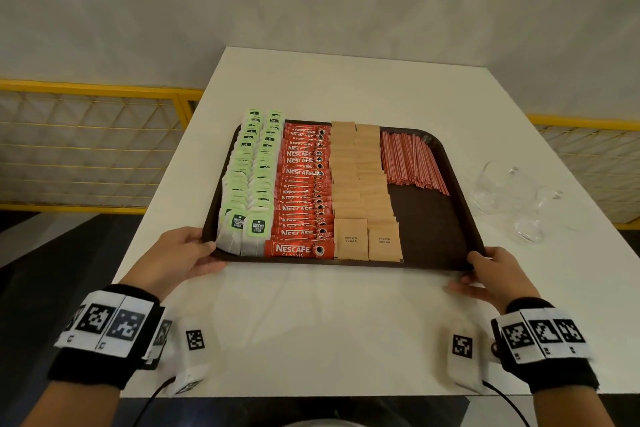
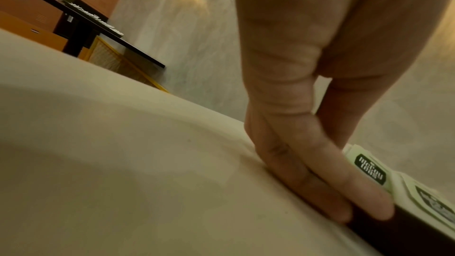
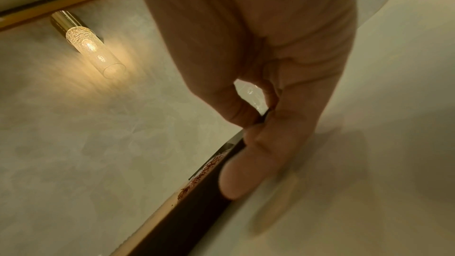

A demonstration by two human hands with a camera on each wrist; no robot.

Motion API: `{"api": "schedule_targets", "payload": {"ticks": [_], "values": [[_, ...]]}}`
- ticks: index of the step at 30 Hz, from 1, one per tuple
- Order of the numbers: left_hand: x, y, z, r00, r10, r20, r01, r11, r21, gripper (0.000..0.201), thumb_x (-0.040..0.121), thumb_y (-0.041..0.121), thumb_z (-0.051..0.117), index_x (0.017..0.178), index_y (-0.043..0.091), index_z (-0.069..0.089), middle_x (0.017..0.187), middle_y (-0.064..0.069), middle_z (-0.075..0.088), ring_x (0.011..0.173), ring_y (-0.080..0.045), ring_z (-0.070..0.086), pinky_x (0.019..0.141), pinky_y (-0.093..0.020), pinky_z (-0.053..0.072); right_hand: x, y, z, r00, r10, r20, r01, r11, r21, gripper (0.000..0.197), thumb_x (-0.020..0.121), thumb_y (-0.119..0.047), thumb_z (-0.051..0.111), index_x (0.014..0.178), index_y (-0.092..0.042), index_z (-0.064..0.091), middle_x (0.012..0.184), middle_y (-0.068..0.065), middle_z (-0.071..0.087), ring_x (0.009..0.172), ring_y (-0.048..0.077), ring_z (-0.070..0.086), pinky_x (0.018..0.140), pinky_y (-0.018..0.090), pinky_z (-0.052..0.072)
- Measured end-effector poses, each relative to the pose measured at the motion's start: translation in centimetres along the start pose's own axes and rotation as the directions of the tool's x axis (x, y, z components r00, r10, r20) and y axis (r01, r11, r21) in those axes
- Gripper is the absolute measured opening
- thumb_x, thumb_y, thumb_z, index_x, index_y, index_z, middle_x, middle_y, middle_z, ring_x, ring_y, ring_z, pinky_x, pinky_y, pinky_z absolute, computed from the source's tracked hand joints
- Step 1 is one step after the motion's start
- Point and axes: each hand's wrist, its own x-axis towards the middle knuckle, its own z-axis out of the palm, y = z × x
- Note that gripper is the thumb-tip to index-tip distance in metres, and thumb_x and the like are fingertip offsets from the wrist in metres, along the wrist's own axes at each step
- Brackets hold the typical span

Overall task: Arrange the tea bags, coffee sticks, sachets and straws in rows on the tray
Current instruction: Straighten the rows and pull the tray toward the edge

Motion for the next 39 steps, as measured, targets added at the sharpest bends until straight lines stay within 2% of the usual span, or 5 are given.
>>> {"api": "schedule_targets", "payload": {"ticks": [7,14,25,31,39], "values": [[-0.8,0.9,0.4,0.943,0.258,-0.209,-0.172,0.919,0.355,0.056,0.090,0.030,0.060,0.141,0.020,0.038,0.141,-0.006,0.041,0.121,-0.024,0.044,0.098,-0.039,0.037,0.1,0.1,-0.8,1.000,-0.014,-0.024,0.010,0.987,-0.158,0.039,0.094,-0.017,0.054,0.129,-0.005,0.041,0.094,0.014,0.055,0.072,0.022,0.055,0.057,0.036,0.051],[-3.7,3.8,7.5,0.846,0.525,0.091,-0.525,0.791,0.315,0.039,0.090,0.028,0.058,0.128,0.027,0.050,0.112,0.006,0.054,0.079,-0.007,0.050,0.061,-0.017,0.042,0.0,0.1,-1.4,0.930,-0.330,-0.162,0.169,0.774,-0.610,0.054,0.090,-0.035,0.056,0.136,-0.010,0.042,0.134,0.016,0.046,0.129,0.032,0.034,0.105,0.040,0.028],[-9.5,10.4,23.2,0.593,0.474,0.651,-0.680,0.728,0.090,0.051,0.086,0.025,0.062,0.133,0.028,0.041,0.095,0.012,0.061,0.078,-0.003,0.062,0.066,-0.019,0.054,-3.3,-0.8,-6.2,0.802,-0.597,0.010,0.595,0.796,-0.113,0.015,0.089,-0.019,0.061,0.100,-0.028,0.065,0.093,-0.008,0.067,0.087,0.002,0.061,0.075,0.018,0.049],[-4.9,10.8,31.6,0.732,0.352,0.583,-0.586,0.762,0.275,0.101,0.074,0.021,0.078,0.149,0.014,0.010,0.140,-0.004,0.041,0.121,-0.014,0.046,0.102,-0.029,0.039,-0.1,0.5,-13.7,0.772,-0.541,-0.334,0.561,0.827,-0.040,0.042,0.081,-0.013,0.070,0.118,-0.025,0.052,0.110,0.002,0.051,0.102,0.012,0.048,0.070,0.014,0.038],[-0.3,8.7,37.6,0.838,0.226,0.496,-0.505,0.665,0.551,0.132,0.056,0.028,0.089,0.149,0.010,-0.004,0.154,-0.012,0.016,0.141,-0.024,0.022,0.113,-0.042,0.028,7.3,0.4,-17.7,0.915,-0.387,0.114,0.391,0.920,-0.013,0.102,0.072,0.006,0.073,0.148,-0.030,0.014,0.154,-0.006,0.022,0.139,0.012,0.024,0.101,0.031,0.036]]}}
